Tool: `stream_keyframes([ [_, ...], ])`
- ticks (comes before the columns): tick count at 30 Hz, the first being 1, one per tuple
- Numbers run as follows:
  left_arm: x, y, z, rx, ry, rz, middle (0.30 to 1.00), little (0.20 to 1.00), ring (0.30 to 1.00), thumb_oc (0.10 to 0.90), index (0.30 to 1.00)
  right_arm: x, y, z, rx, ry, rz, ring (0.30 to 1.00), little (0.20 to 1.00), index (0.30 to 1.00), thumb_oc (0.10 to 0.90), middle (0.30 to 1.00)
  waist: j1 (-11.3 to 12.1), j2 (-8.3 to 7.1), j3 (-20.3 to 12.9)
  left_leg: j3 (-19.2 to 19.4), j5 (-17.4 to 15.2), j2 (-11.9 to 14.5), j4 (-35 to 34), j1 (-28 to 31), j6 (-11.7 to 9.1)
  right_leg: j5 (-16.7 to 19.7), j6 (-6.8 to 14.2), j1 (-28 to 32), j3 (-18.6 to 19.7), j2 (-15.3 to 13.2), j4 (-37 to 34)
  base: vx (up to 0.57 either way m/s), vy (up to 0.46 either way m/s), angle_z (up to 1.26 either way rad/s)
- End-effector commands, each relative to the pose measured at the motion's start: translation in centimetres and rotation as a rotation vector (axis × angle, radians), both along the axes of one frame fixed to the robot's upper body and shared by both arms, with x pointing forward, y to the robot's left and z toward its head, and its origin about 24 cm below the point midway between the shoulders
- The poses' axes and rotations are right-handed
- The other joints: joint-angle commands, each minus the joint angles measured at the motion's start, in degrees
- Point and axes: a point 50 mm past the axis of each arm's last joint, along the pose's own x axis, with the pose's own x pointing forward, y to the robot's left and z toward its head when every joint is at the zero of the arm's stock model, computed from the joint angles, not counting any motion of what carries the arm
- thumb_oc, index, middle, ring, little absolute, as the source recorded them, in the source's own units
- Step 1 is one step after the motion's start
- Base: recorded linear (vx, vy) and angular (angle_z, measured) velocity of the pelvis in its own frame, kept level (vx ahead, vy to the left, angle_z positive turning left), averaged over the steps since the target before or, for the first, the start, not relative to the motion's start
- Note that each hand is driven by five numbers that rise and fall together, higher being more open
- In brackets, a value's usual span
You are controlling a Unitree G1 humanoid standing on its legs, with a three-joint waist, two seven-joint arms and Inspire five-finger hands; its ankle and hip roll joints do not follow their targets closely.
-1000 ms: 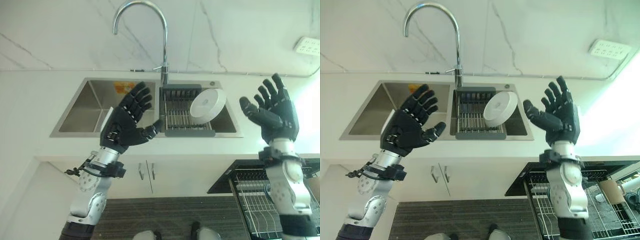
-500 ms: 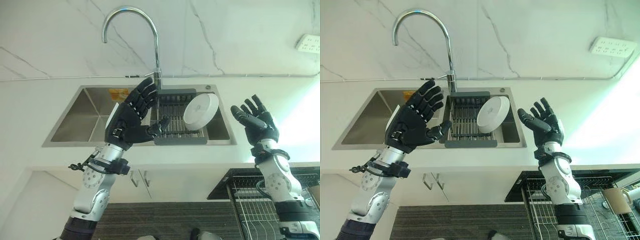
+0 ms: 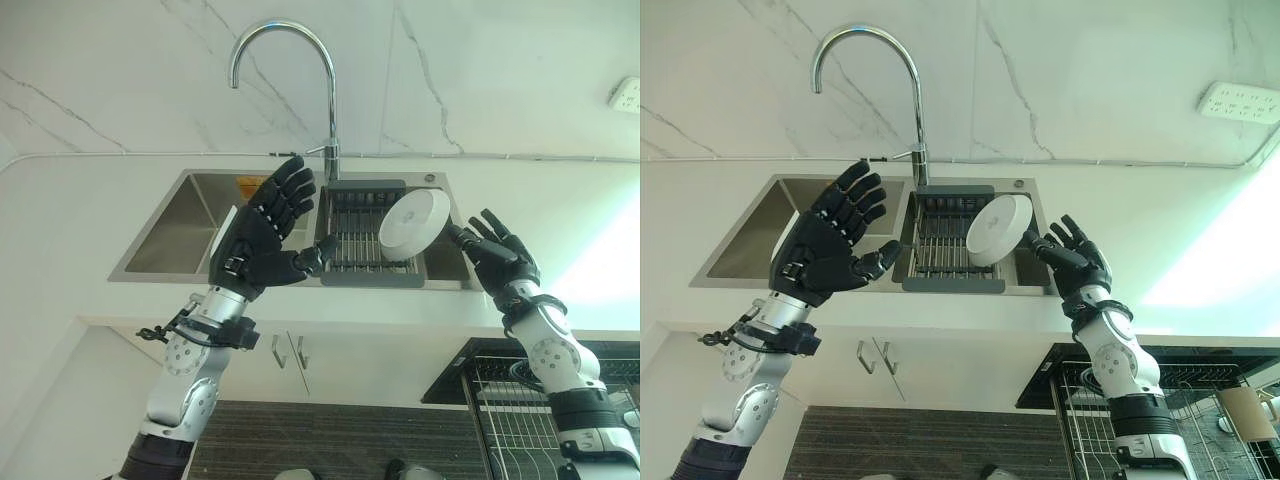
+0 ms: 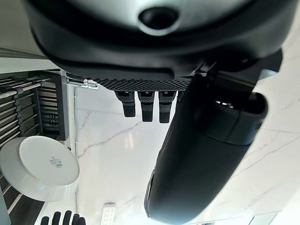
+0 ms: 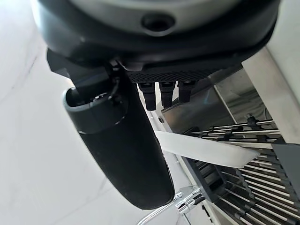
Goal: Place the dishes in the dishwasher.
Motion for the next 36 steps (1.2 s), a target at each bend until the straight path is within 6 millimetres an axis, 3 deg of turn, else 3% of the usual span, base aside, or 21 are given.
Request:
stream_keyframes([
  [1,0.3,-0.3,4.4,-0.029,-0.215,-0.047,0.900,0.900,0.900,0.800,0.900,2.2,-0.6,5.8,-0.010,-0.199,0.026,0.900,0.900,0.900,0.800,0.900,0.7,-2.12,-5.1,-1.3,-7.6,0.0,2.4,-0.2,-1.4,-7.6,4.4,5.8,-0.7,0.4,-1.4,0.00,0.000,0.00],
  [16,0.6,-0.4,4.6,-0.021,-0.202,-0.057,0.900,0.900,0.900,0.800,0.900,3.4,-0.6,4.7,-0.006,-0.085,0.075,0.900,0.900,0.900,0.800,0.900,1.8,-2.33,-4.9,-1.7,-7.4,-0.2,2.4,0.0,-1.5,-7.9,4.3,6.4,-1.3,0.2,-1.4,0.00,0.000,0.01],
  [36,0.7,-0.1,4.4,-0.017,-0.178,-0.051,0.900,0.900,0.900,0.800,0.900,5.1,-0.7,4.9,-0.009,-0.008,0.105,0.900,0.900,0.900,0.800,0.900,4.1,-2.20,-5.0,-2.7,-6.9,-0.6,2.4,0.1,-1.6,-8.1,4.1,7.5,-3.0,-0.4,-1.4,0.01,0.005,0.05],
])
